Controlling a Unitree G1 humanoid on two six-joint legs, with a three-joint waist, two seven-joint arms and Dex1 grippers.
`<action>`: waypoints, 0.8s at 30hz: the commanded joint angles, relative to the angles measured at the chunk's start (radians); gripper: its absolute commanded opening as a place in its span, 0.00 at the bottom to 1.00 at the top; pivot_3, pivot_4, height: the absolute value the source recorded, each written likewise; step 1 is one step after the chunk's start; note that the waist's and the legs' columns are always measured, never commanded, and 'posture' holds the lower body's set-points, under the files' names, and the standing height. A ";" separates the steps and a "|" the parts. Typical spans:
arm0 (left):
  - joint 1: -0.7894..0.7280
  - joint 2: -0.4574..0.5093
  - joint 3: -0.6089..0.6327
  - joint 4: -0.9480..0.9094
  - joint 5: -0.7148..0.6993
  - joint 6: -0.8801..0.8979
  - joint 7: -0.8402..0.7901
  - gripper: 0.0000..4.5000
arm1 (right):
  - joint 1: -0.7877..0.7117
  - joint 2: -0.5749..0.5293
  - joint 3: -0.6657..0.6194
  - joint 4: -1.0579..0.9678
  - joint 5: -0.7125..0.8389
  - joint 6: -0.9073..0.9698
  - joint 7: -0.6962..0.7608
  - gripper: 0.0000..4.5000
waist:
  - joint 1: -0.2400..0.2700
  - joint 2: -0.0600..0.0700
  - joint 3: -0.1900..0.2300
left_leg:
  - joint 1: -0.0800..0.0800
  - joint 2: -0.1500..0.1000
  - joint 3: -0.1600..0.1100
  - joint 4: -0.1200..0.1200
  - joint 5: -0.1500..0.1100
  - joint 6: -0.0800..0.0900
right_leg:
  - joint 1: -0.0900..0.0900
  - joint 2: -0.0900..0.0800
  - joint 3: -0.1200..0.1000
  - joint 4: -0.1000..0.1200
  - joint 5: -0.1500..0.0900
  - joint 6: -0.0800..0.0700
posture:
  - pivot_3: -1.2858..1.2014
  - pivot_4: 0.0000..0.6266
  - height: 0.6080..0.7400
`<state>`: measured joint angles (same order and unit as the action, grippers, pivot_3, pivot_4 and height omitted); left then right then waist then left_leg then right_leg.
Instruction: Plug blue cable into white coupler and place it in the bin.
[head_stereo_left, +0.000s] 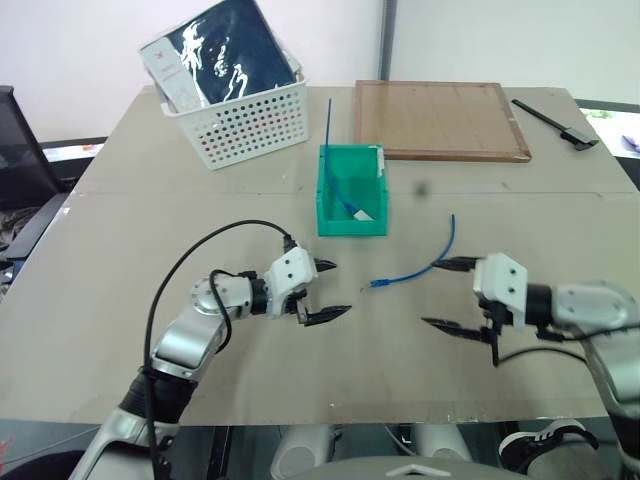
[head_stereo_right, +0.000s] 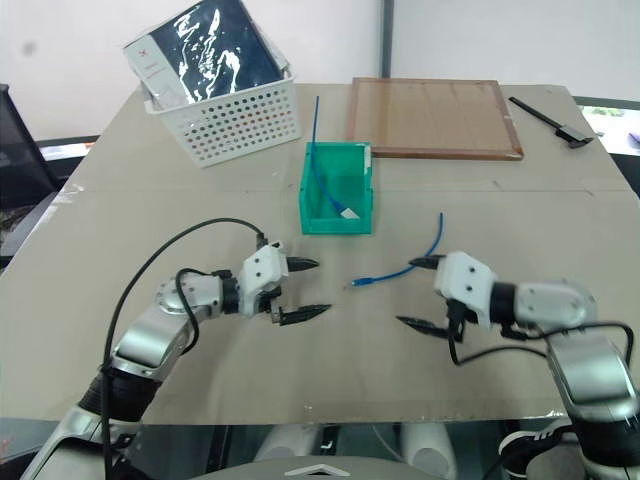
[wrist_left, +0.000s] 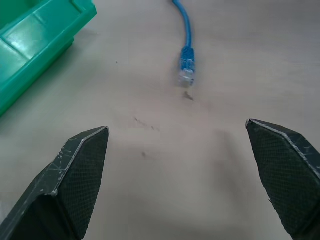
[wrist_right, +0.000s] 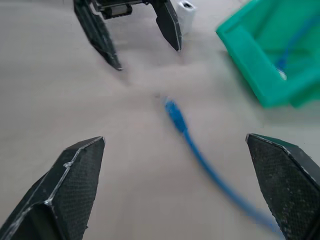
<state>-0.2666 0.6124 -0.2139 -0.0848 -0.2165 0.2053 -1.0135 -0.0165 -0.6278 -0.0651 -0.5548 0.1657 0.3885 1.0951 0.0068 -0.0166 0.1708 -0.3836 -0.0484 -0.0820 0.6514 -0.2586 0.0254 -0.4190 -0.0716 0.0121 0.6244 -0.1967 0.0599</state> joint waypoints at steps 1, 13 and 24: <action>-0.045 -0.029 -0.031 0.010 0.020 0.002 -0.005 1.00 | 0.158 0.047 -0.118 -0.131 0.044 -0.066 -0.101 0.99 | -0.004 0.000 0.000 | 0.000 0.000 0.001 0.000 0.000 0.000 | 0.000 0.000 0.001 0.000 0.000 0.000 | 0.52 0.24 1.00; -0.189 -0.105 -0.118 0.173 0.110 0.020 -0.018 0.85 | 0.463 0.110 -0.210 -0.190 0.099 -0.239 -0.214 1.00 | -0.010 0.000 -0.001 | 0.005 0.001 0.000 0.002 0.000 0.000 | 0.006 0.001 0.000 0.001 -0.001 0.002 | 0.52 0.24 1.00; -0.205 -0.125 -0.139 0.174 0.130 0.013 -0.036 0.01 | 0.482 0.073 -0.192 -0.230 0.127 -0.179 -0.284 1.00 | 0.005 0.000 -0.001 | 0.004 0.001 0.000 0.002 0.000 0.000 | 0.006 0.001 0.000 0.001 -0.001 0.001 | 0.52 0.24 1.00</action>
<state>-0.4675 0.4862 -0.3459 0.0958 -0.0987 0.2273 -1.0409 0.4617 -0.5467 -0.2514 -0.7396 0.2719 0.2008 0.8212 0.0114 -0.0171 0.1698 -0.3795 -0.0474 -0.0824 0.6536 -0.2585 0.0258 -0.4135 -0.0706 0.0119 0.6254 -0.1976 0.0612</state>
